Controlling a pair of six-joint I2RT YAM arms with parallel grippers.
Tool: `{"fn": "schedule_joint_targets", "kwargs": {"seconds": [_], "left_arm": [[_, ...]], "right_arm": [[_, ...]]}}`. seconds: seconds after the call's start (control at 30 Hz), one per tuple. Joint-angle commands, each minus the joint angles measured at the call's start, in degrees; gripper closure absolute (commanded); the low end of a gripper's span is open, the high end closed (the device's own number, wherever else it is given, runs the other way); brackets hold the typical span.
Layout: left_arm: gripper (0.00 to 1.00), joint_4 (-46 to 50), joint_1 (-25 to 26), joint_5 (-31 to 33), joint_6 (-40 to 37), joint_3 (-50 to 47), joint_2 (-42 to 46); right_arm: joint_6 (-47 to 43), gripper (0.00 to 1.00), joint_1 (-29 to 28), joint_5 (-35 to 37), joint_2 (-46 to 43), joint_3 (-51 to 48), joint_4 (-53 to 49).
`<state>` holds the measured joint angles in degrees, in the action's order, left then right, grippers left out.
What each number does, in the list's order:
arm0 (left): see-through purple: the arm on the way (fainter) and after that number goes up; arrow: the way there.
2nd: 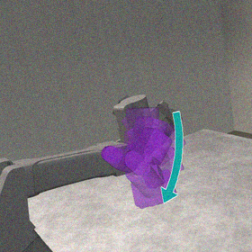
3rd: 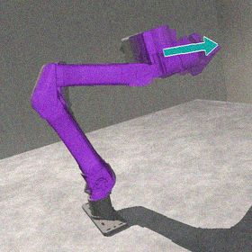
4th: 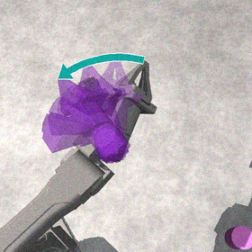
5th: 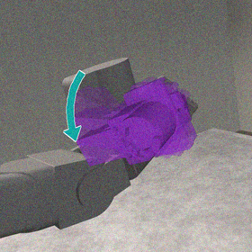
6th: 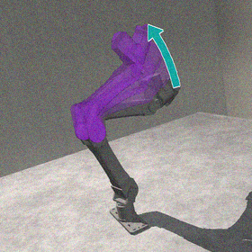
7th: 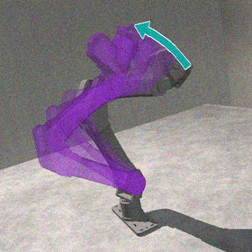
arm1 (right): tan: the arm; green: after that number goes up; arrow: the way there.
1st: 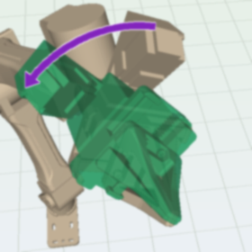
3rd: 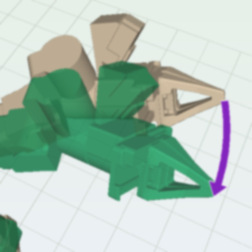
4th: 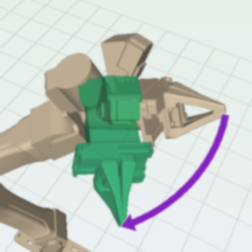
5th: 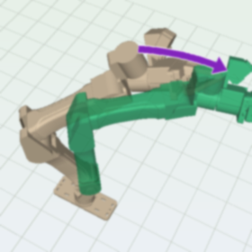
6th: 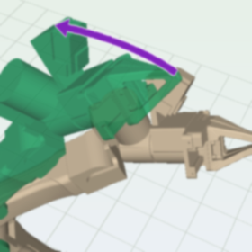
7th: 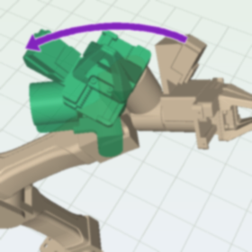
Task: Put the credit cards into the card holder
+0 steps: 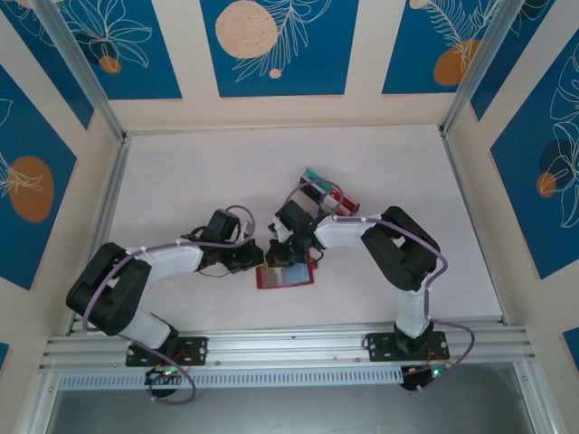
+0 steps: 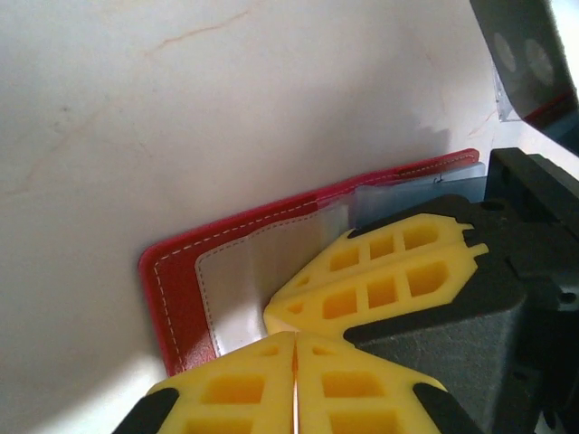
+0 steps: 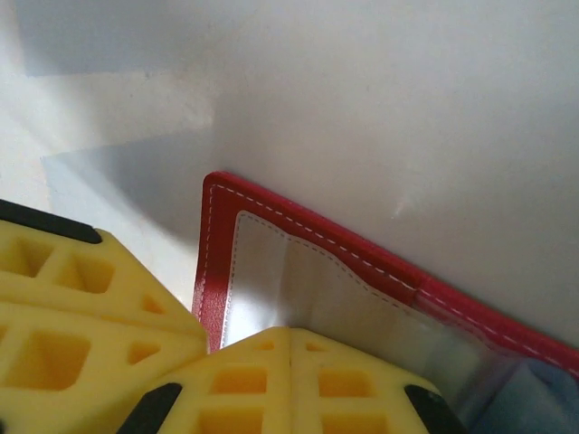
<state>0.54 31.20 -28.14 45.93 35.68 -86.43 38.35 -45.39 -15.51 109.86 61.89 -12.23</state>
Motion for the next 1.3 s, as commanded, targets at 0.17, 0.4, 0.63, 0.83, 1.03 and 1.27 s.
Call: {"fn": "schedule_joint_targets", "kwargs": {"seconds": [0.17,0.4,0.63,0.83,1.03,1.27], "left_arm": [[0.94,-2.73,0.4,1.11,-2.37,0.71,-5.86],[0.95,-4.58,0.35,1.77,-2.69,-0.39,-9.19],[0.95,-2.46,0.4,3.42,-4.46,-0.64,-7.9],[0.95,0.06,0.38,3.14,-7.28,0.64,-8.54],[0.95,0.43,0.35,3.45,-7.93,0.98,-9.38],[0.95,0.09,0.37,3.01,-7.7,0.91,-9.12]], "right_arm": [[-1.74,0.93,-0.15,0.26,-0.49,0.93,-4.61],[-2.99,0.83,0.65,-0.85,-2.5,1.82,-6.72],[-7.44,0.77,3.91,5.96,-9.88,4.34,-14.1],[-11.44,0.5,17.51,16.64,-20.89,7.31,-22.99],[-12.75,0.34,28.89,21.58,-21.97,10.51,-26.31],[-15.29,0.26,34.26,15.22,-17.2,12.16,-25.11]]}}
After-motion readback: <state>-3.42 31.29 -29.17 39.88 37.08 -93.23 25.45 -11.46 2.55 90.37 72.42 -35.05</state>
